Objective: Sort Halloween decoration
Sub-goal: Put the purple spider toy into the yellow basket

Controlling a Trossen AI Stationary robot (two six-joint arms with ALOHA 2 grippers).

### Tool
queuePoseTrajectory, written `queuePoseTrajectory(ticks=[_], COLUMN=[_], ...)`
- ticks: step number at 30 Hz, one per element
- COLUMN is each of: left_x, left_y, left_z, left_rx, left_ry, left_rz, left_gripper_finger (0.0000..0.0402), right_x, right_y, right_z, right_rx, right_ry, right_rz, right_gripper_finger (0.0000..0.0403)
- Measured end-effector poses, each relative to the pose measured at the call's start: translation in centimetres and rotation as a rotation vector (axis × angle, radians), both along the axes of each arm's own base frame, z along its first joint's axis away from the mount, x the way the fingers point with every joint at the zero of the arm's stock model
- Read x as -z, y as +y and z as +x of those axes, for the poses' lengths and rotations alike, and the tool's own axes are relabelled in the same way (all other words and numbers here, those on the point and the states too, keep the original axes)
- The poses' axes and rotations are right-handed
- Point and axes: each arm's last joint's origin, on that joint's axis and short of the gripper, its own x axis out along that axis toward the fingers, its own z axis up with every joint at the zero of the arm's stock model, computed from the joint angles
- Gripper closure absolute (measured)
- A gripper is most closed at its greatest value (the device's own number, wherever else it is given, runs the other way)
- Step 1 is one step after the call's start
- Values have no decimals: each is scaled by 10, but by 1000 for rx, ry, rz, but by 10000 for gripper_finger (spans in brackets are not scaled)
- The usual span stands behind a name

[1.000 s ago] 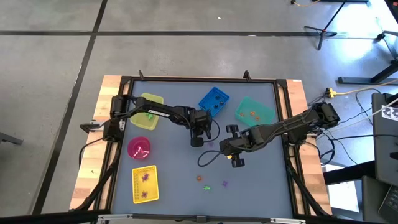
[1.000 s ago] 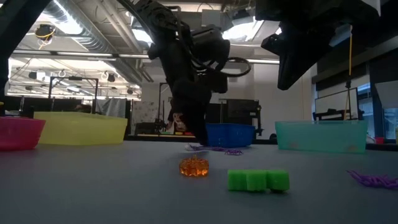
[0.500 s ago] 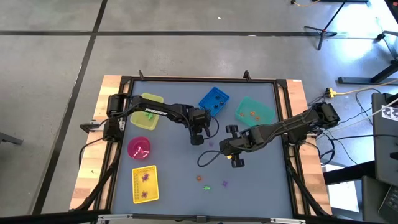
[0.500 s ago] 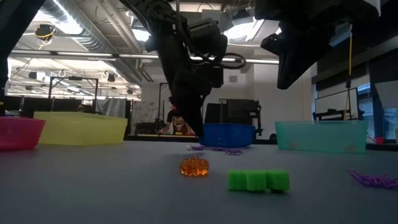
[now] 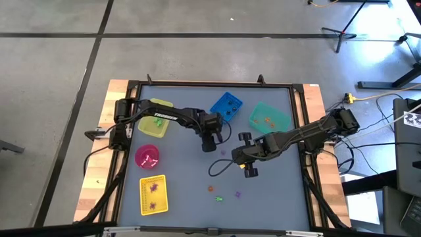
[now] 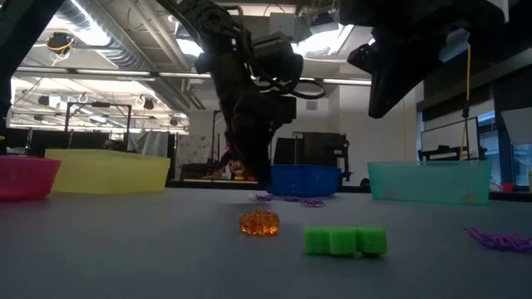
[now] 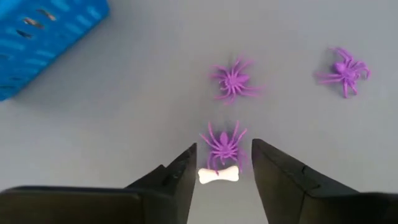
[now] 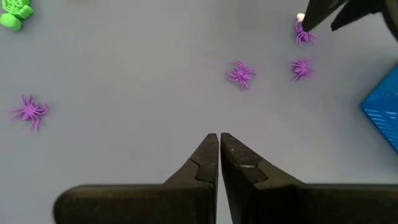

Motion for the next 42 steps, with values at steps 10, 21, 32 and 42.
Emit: queuePoseTrajectory(ticks=[10, 21, 32, 42], left_x=[12, 23, 26, 26], left_y=[1, 0, 0, 0], left_z=[5, 6, 5, 5], left_rx=[1, 7, 7, 9], left_ry=[1, 37, 49, 50], left_rz=[10, 6, 5, 2], left_gripper_finger=[258, 258, 276, 332], right_x=[0, 0, 0, 0], right_y=[0, 0, 0, 0], right_z=[0, 0, 0, 0], right_rx=[-1, -3, -3, -3], right_ry=[-3, -2, -2, -2], right_rz=[4, 7, 7, 7], right_gripper_finger=[386, 386, 386, 386])
